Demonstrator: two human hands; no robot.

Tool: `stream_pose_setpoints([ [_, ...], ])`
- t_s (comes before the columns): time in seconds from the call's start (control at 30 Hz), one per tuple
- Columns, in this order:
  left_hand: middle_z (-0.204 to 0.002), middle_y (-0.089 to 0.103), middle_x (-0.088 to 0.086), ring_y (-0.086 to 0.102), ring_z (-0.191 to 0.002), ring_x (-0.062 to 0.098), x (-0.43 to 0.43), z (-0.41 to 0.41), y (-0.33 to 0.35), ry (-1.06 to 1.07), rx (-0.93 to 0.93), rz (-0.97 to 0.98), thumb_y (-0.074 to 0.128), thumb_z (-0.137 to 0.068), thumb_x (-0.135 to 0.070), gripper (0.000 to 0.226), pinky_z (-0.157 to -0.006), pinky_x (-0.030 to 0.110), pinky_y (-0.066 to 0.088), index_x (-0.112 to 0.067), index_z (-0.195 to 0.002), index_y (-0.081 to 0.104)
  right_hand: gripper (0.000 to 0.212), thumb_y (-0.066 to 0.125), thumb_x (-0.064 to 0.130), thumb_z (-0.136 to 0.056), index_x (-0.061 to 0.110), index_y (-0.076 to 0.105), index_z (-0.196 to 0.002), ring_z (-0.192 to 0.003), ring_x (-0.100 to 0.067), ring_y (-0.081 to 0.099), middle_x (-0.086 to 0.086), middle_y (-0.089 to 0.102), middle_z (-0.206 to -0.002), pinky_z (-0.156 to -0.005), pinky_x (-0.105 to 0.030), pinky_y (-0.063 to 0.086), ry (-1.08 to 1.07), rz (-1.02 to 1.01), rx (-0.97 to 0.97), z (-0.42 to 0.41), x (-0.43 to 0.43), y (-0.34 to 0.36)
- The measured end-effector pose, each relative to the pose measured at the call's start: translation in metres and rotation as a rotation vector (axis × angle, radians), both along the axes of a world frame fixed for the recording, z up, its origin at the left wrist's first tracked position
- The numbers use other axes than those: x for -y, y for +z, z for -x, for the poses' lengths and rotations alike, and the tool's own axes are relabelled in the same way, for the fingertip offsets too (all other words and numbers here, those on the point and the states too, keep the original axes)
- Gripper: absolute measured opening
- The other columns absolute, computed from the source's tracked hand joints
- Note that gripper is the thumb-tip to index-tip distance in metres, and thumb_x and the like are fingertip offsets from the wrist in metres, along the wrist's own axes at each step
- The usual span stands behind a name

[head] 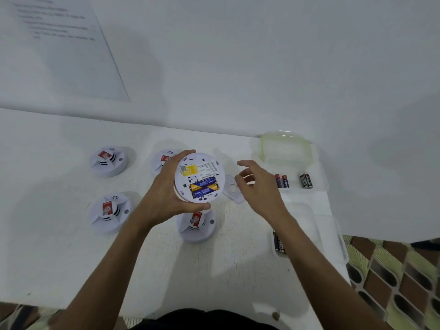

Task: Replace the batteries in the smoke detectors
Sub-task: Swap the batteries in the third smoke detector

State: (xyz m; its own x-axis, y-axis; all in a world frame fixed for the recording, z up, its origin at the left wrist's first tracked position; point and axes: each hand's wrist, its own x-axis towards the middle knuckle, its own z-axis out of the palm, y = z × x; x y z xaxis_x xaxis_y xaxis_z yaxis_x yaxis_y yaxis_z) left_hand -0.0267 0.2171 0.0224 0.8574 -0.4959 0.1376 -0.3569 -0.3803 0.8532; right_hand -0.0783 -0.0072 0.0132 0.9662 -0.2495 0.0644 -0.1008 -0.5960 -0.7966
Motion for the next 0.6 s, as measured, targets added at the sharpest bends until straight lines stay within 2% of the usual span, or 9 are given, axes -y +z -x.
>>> stream_pose_setpoints([
  [0.07,-0.13,0.045,-0.024,0.047,-0.118,-0.006,-0.002,0.0,-0.001,0.001,-0.004,0.013,0.084,-0.046,-0.055,0.107,-0.09,0.003,0.039,-0.038,-0.136,0.029,0.043,0.06,0.026,-0.094,0.02,0.051,-0.136,-0.102,-0.016,0.061,-0.005,0.063,-0.119,-0.086,-0.026,0.048,0.1,0.184,-0.143,-0.014,0.008,-0.011],
  [0.13,-0.129,0.044,-0.027,0.046,-0.118,-0.006,-0.003,0.0,-0.002,0.002,-0.001,0.012,0.083,-0.047,-0.058,0.106,-0.09,0.003,0.038,-0.039,-0.136,0.029,0.054,0.06,0.029,-0.093,0.02,0.042,-0.144,-0.116,-0.023,0.055,-0.009,0.059,-0.129,-0.092,-0.031,0.045,0.171,0.338,-0.237,-0.025,0.011,-0.022],
  [0.2,-0.13,0.044,-0.027,0.046,-0.119,-0.005,-0.003,0.0,-0.002,0.005,-0.005,0.01,0.082,-0.047,-0.06,0.106,-0.092,0.004,0.038,-0.039,-0.136,0.029,0.066,0.061,0.034,-0.091,0.023,0.031,-0.149,-0.118,-0.03,0.051,-0.013,0.057,-0.128,-0.092,-0.038,0.047,0.212,0.478,-0.321,-0.033,0.009,-0.034],
  [0.3,-0.13,0.043,-0.029,0.045,-0.119,-0.006,-0.003,-0.001,-0.003,0.009,-0.004,0.002,0.081,-0.047,-0.062,0.105,-0.095,0.007,0.037,-0.04,-0.135,0.028,0.075,0.064,0.037,-0.089,0.025,0.024,-0.152,-0.117,-0.031,0.048,-0.014,0.052,-0.129,-0.088,-0.039,0.048,0.224,0.595,-0.39,-0.038,0.005,-0.047],
  [0.47,-0.134,0.045,-0.019,0.045,-0.123,0.002,-0.005,-0.002,-0.006,0.007,0.004,-0.009,0.08,-0.048,-0.065,0.106,-0.101,0.022,0.039,-0.036,-0.137,0.03,0.071,0.073,0.031,-0.083,0.017,0.036,-0.142,-0.115,-0.033,0.046,-0.015,0.045,-0.129,-0.091,-0.038,0.044,0.136,0.523,-0.368,-0.043,0.004,-0.049],
  [0.53,-0.136,0.044,-0.016,0.044,-0.124,0.003,-0.006,-0.003,-0.008,-0.005,-0.004,-0.005,0.078,-0.049,-0.069,0.108,-0.102,0.022,0.038,-0.034,-0.138,0.03,0.051,0.068,0.023,-0.087,0.012,0.045,-0.131,-0.104,-0.028,0.053,-0.015,0.051,-0.122,-0.084,-0.034,0.046,0.094,0.444,-0.326,-0.045,0.004,-0.049],
  [0.6,-0.137,0.042,-0.017,0.043,-0.125,0.002,-0.006,-0.002,-0.01,-0.008,-0.02,-0.003,0.075,-0.048,-0.073,0.108,-0.101,0.016,0.036,-0.037,-0.138,0.028,0.026,0.059,0.016,-0.093,0.011,0.052,-0.118,-0.09,-0.021,0.055,-0.012,0.059,-0.113,-0.074,-0.029,0.047,0.031,0.277,-0.285,-0.044,0.001,-0.044],
])
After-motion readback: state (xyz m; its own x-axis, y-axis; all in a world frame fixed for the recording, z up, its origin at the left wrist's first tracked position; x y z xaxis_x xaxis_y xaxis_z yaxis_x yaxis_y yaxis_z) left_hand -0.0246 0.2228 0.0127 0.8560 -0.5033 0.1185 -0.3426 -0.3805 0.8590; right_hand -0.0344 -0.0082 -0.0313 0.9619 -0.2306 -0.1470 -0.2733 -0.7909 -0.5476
